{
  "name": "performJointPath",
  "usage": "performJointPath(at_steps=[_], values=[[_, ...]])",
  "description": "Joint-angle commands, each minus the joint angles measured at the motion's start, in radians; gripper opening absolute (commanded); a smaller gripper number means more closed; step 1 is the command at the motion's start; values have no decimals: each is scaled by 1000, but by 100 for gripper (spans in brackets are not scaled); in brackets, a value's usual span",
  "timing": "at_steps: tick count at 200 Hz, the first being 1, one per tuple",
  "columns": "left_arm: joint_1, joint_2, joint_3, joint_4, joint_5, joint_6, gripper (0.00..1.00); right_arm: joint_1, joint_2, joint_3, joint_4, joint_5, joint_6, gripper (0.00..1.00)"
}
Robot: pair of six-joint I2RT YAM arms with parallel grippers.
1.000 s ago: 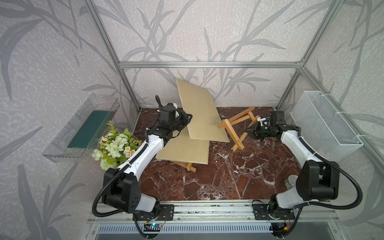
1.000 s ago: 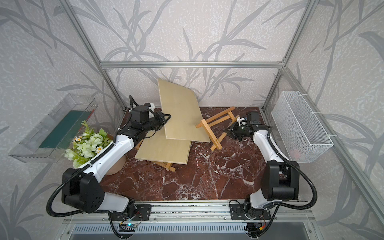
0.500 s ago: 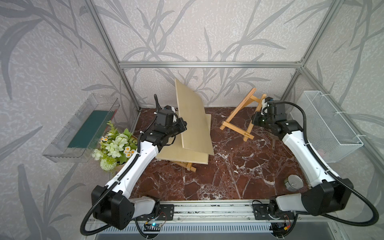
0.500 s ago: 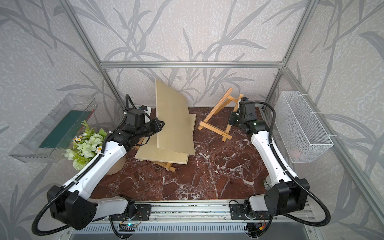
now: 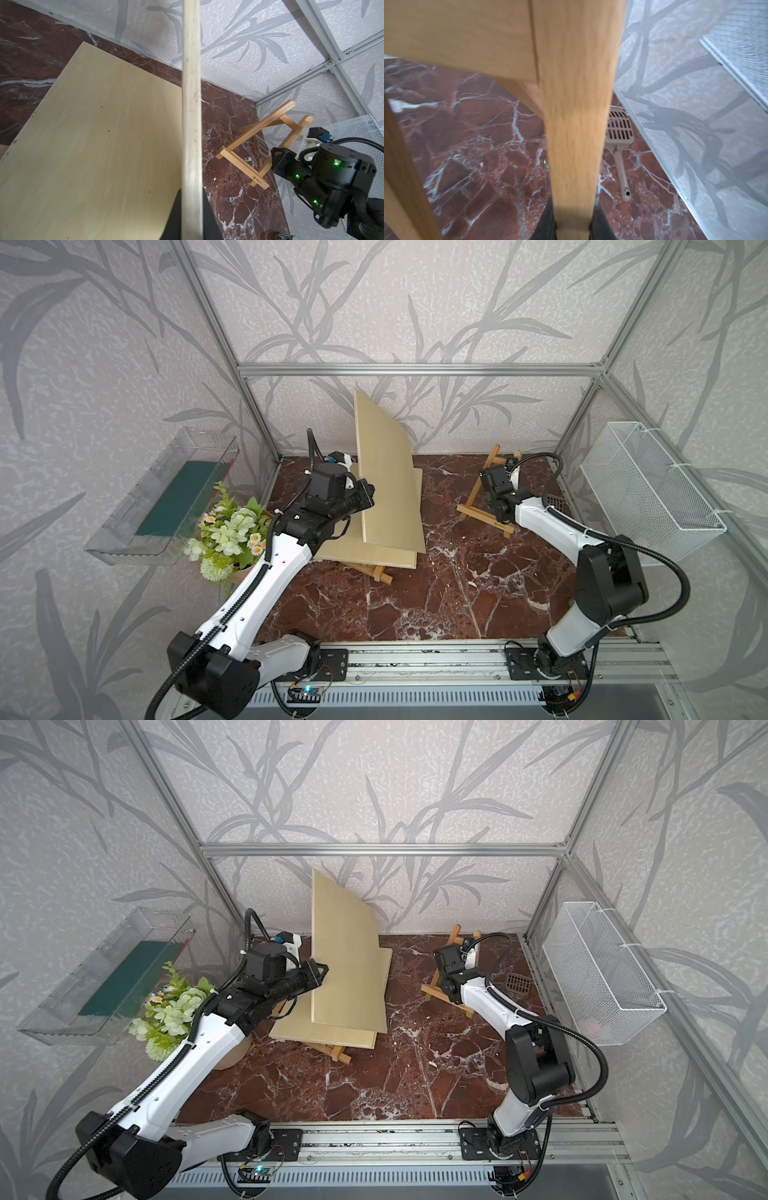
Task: Assemble the easel
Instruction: Place the easel at the corner of the board.
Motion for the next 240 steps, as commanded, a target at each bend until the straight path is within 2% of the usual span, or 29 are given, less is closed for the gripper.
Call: performJointPath(at_steps=[1,12,31,48,65,113,147,173,192,213,240], values=[[-9,-71,79,197,-61,15,0,30,49,68,-64,204,226,0],[-16,-66,81,191,-67,12,0,30,84,99,-147,178,316,0],[-27,-56,88,184,-75,8,0,30,115,109,-189,100,387,1],[-39,-42,102,175,-80,9,0,30,126,104,-176,0,402,12],[-54,-25,121,162,-90,17,0,30,125,99,-176,-100,428,29],[-66,28,171,104,-127,-13,0,30,76,60,-167,-407,477,64],[-67,58,189,85,-141,-37,0,30,8,5,-148,-630,456,79],[-67,70,189,83,-150,-55,0,30,-112,-55,-181,-677,423,84],[-69,82,197,75,-156,-68,0,32,-209,-108,-171,-716,321,83],[-69,99,213,59,-167,-85,0,68,-329,-171,-32,-881,57,81],[-67,142,272,3,-172,-128,0,254,-425,-152,18,-1054,-297,81]])
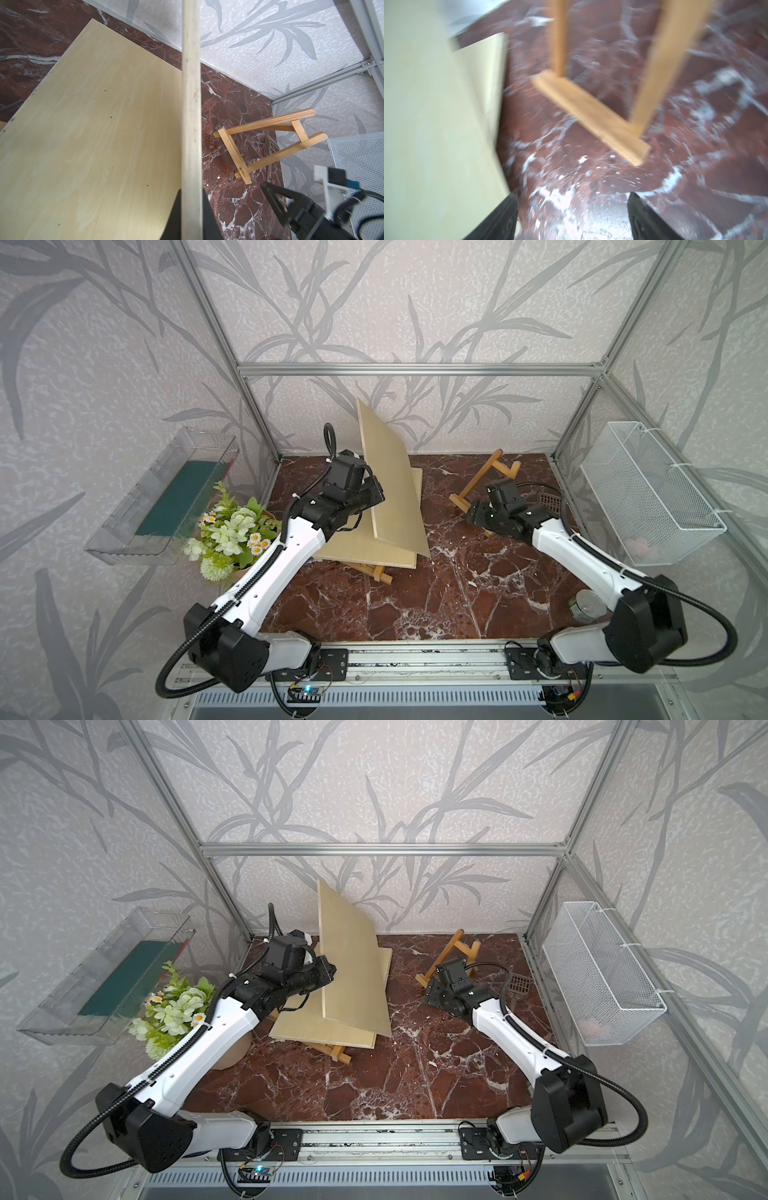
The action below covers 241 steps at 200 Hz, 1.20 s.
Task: Assemble the easel
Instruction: Place the easel at the corner of the board, then place the drawing board on the easel.
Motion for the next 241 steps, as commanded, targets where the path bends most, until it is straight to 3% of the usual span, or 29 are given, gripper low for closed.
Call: performJointPath(at_steps=[1,26,52,139,192,213,241], values=[[4,-3,127,121,-77,-35,0,154,-67,21,83,-217,-394,81],[8,63,216,45,-54,-105,0,360,-77,70,31,-240,-619,81],[12,132,310,-9,-21,-143,0,469,-51,98,68,-180,-693,82],[25,211,443,-124,117,-274,0,477,104,189,210,182,-856,74],[28,209,453,-162,134,-293,0,477,148,226,230,235,-986,67],[28,198,433,-147,140,-312,0,475,169,253,222,208,-989,58],[42,181,390,-75,190,-346,0,475,194,286,210,164,-944,35]])
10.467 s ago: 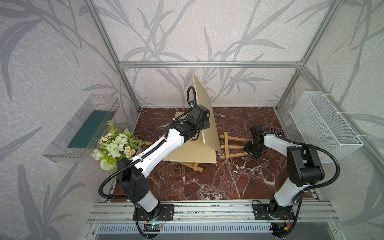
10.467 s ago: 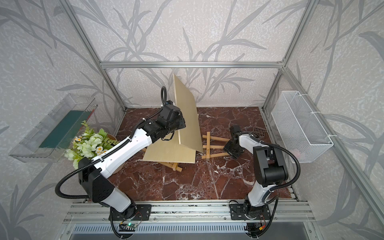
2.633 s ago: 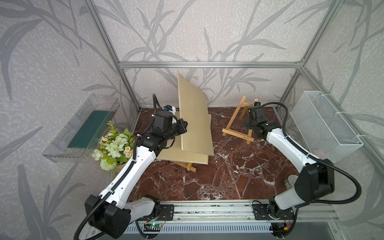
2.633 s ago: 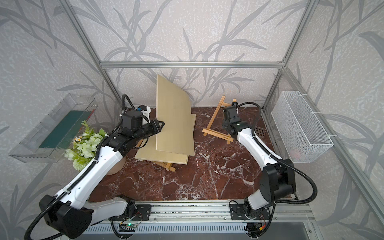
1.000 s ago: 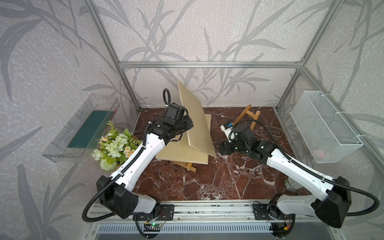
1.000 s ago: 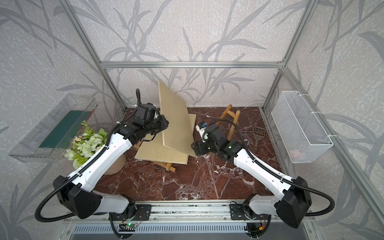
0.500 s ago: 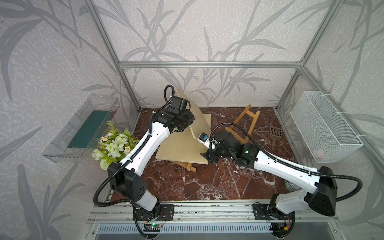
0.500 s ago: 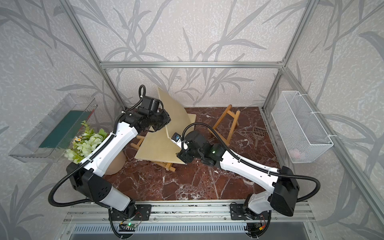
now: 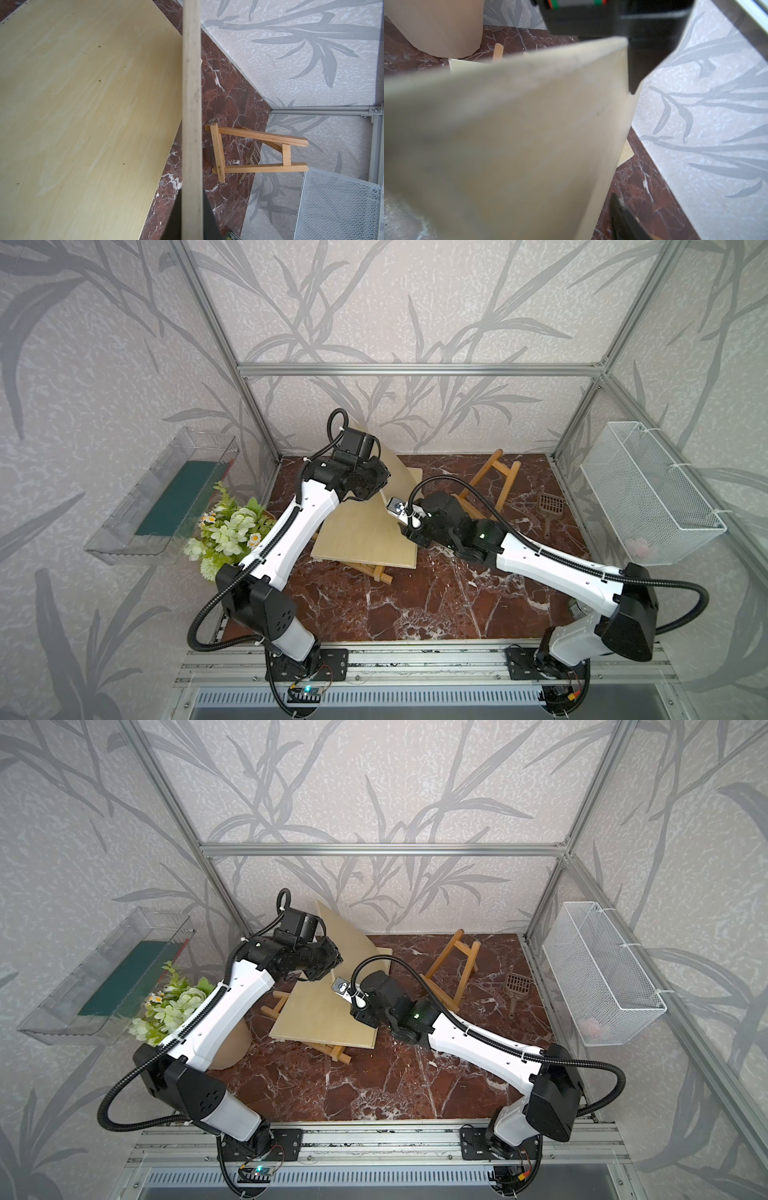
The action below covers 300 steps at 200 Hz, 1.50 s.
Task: Assemble the easel
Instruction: Place the drawing board on the easel.
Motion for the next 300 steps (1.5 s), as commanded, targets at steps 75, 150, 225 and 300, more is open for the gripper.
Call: performJointPath(at_steps=[75,150,225,300], values=[[64,-89,-84,484,236,-70,48,-79,-33,58,-64,-107,83,0],[120,-215,-208,373,64,131,67,-361,-133,64,-113,-300,134,0],[55,-145,-369,426,74,119,64,-442,-131,139,-121,-223,65,0],[-78,148,-172,452,157,124,57,-564,-245,111,-206,-375,110,0]])
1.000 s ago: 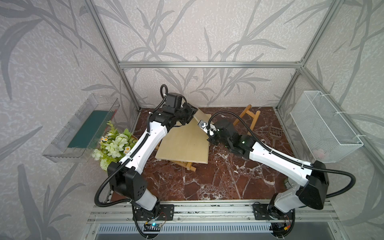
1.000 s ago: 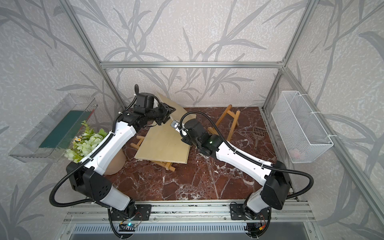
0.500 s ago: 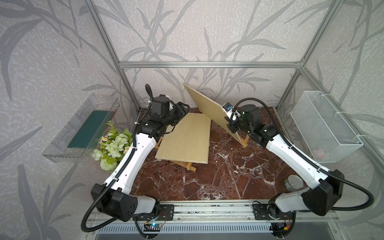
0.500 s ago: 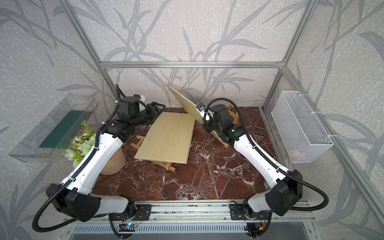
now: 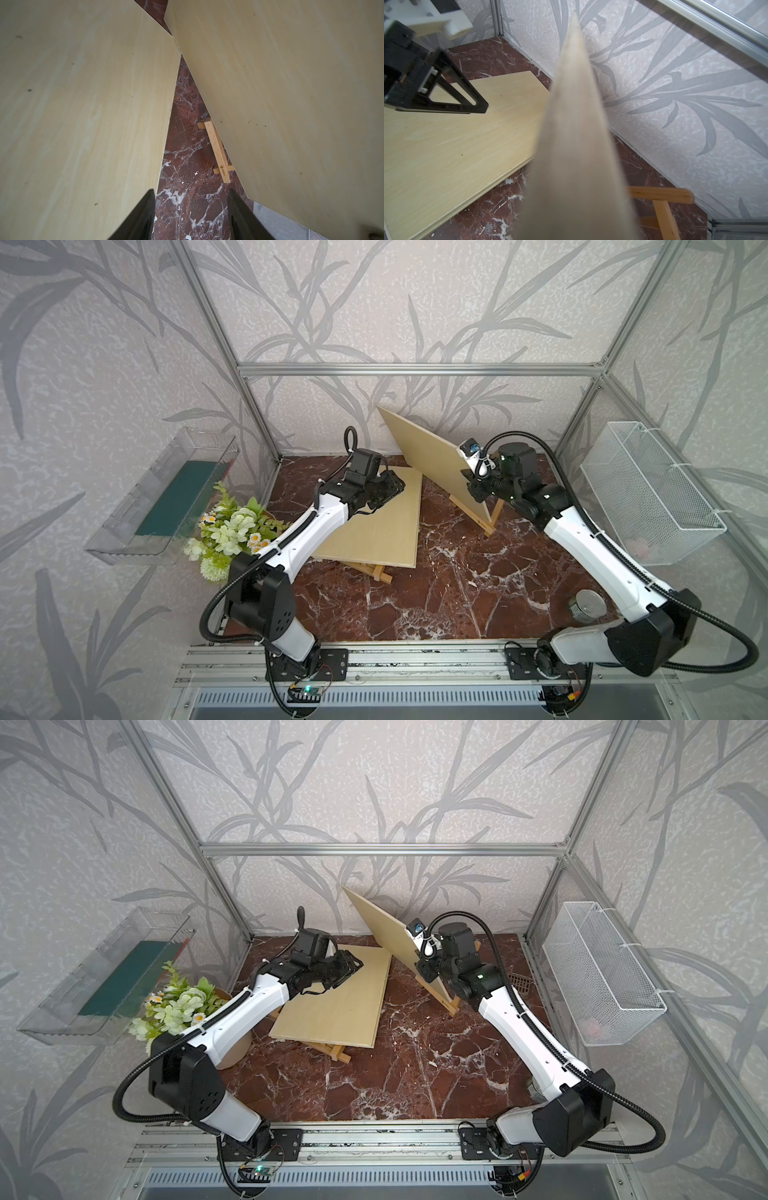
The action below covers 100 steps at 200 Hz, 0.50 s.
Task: Assemble the easel
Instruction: Place the drawing board on the easel.
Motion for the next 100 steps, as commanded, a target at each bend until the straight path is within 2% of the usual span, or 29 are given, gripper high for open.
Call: performJointPath(at_steps=[1,51,100], values=[[-35,92,96,40,52,2,57,-40,-92,22,-24,-88,39,0],[-94,340,300,78,129,-68,57,-82,-144,-21,-58,-135,69,0],[-131,533,347,265,141,-177,56,-106,-156,-37,-83,-133,87,0]])
